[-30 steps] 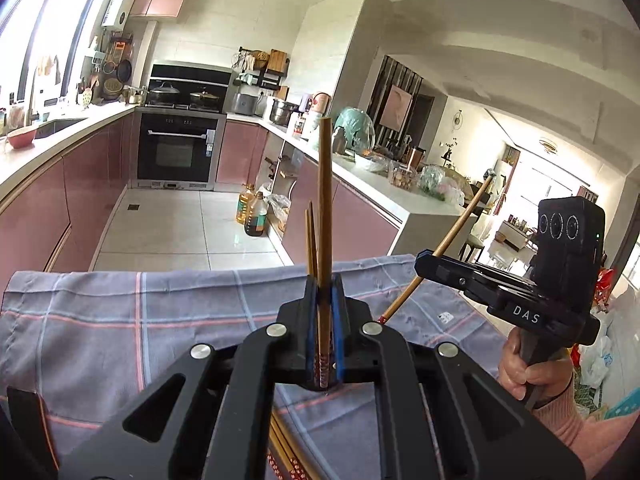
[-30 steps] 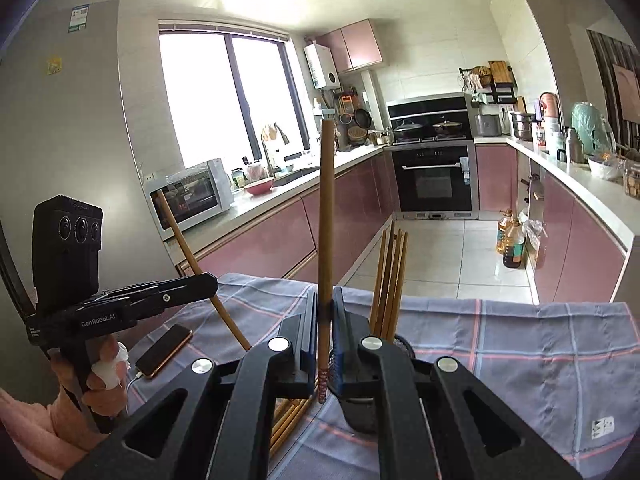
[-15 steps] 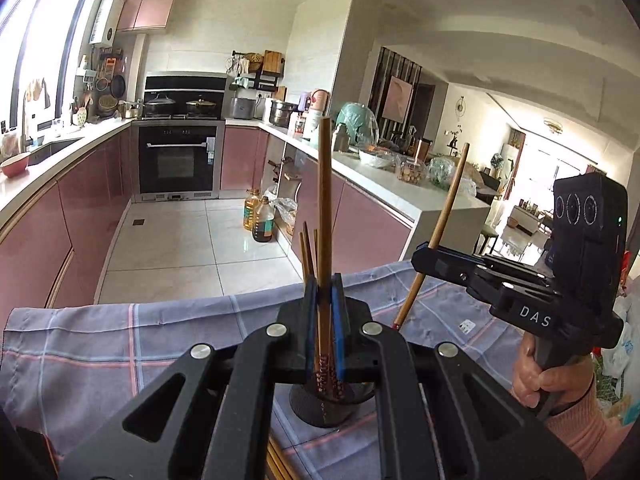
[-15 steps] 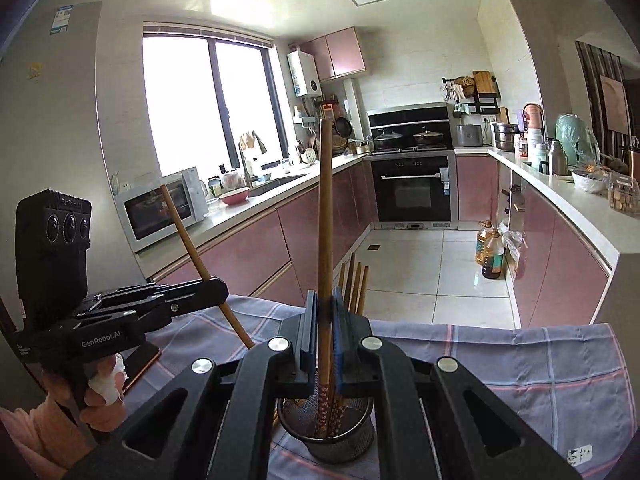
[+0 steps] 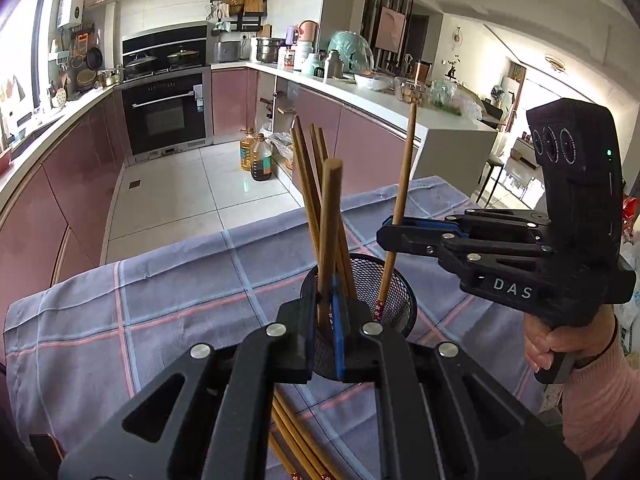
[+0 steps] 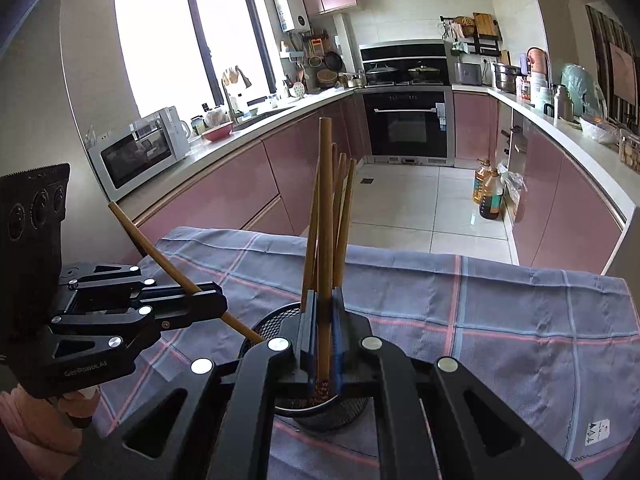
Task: Organize utensils
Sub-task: 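Lower the chopsticks into the mesh holder and open both grippers, then withdraw both open grippers from the holder back to the chopstick row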
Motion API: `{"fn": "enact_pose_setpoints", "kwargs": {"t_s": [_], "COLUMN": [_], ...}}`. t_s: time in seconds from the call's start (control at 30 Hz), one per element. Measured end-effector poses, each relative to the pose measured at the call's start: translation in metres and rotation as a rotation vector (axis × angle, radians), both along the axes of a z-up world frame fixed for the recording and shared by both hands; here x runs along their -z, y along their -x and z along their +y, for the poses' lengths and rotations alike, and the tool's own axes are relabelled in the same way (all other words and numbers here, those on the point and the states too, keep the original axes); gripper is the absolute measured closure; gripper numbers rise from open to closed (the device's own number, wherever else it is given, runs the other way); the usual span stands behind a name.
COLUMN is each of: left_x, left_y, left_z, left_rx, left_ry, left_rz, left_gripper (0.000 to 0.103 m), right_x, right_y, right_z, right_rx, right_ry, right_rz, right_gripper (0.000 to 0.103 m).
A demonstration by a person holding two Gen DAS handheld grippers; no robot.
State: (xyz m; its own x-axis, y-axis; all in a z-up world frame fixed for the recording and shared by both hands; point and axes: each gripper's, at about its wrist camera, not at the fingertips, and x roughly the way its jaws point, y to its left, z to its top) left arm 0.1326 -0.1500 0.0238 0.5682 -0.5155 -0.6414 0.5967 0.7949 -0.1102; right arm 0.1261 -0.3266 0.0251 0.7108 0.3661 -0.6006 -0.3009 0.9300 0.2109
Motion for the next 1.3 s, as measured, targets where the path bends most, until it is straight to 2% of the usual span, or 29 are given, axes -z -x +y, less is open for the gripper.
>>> {"fn": "enact_pose_setpoints", "kwargs": {"t_s": [0.17,0.4,0.53,0.7,0.87,0.97,1.1,1.3], "left_x": [-0.001,0.004,0.002,-0.006,-0.009,-0.009,-0.001,0.022], "left_y": [-0.024,-0.045,-0.040,-0.031,-0.015,-0.003,0.010,0.027], "left_z": [-0.004,-0.008,-0.001,0.020,0.036,0.047,0.059,0.073], "left_rx": [0.005,-0.035,-0.054,-0.091,-0.112,-0.113,-0.119,-0.120], "left_ry": [0.006,0.031,0.055,0.098,0.104,0.100,0.101,0.090], "left_rz": [0.043,0.051,0.013,-0.037,-0.071,-0.095,-0.083,-0.042], "left_gripper": [0.095,0.094,0.085,0.079,0.078,0.073,0.072,0.071], "right_x": [0.009,0.015,0.014,0.008,0.002,0.001,0.009,0.032], "right_y": [-0.011,-0.014,-0.004,0.011,0.032,0.048,0.062,0.070], "right_z": [-0.002,-0.005,-0.009,-0.008,0.001,0.011,0.022,0.034], "right_rx": [0.023,0.056,0.064,0.055,-0.013,-0.063,-0.105,-0.142], "right_ry": [-0.014,-0.038,-0.050,-0.071,-0.093,-0.097,-0.097,-0.106], "right_rz": [0.025,0.027,0.007,-0.029,-0.062,-0.075,-0.058,0.014], "right_gripper": [0.096,0.094,0.089,0.083,0.079,0.072,0.071,0.070]}}
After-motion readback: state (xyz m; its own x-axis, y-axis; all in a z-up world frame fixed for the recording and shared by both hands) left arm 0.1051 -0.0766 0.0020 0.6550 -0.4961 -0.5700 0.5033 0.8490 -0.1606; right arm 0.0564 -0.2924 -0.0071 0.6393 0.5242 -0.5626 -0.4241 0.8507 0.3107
